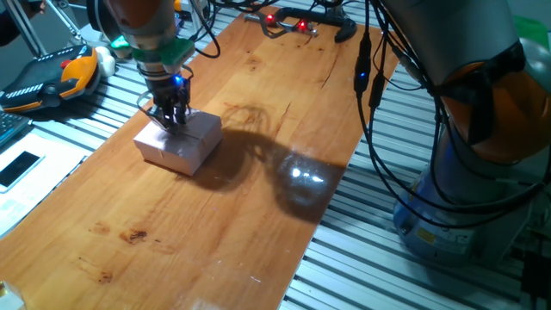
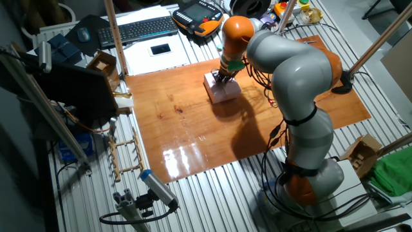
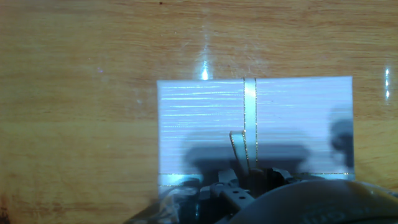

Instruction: Take everything out of the gift box

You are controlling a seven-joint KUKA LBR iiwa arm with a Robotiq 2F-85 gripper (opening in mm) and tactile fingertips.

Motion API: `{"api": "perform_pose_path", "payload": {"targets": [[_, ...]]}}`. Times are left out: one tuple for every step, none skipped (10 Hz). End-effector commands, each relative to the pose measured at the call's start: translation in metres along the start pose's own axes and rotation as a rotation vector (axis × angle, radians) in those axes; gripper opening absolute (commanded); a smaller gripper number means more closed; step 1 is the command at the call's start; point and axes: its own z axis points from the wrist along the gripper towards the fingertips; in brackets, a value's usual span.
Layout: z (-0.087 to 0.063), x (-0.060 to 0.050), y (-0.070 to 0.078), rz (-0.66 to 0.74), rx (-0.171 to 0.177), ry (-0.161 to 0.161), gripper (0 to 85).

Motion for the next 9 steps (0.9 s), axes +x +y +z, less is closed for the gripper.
{"api": "perform_pose_path", "payload": {"targets": [[0.0004,-0.0003,-0.0001,0.000,-0.001,-0.002,34.7],[0.0005,-0.0004,-0.0002,0.000,-0.001,-0.003,34.3],[0.0005,-0.0004,-0.0001,0.000,-0.004,-0.003,32.7],[0.0005,-0.0004,-0.0001,-0.001,-0.004,-0.003,29.3],[0.0005,-0.0004,-0.0001,-0.003,-0.004,-0.003,26.7],[0.0006,-0.0004,-0.0002,-0.003,-0.006,-0.003,25.0],[0.0006,-0.0004,-0.0004,-0.003,-0.006,-0.003,23.7],[0.0006,-0.0005,-0.0005,-0.003,-0.006,-0.006,23.0],[0.0009,-0.0007,-0.0006,-0.003,-0.006,-0.006,22.0]]}}
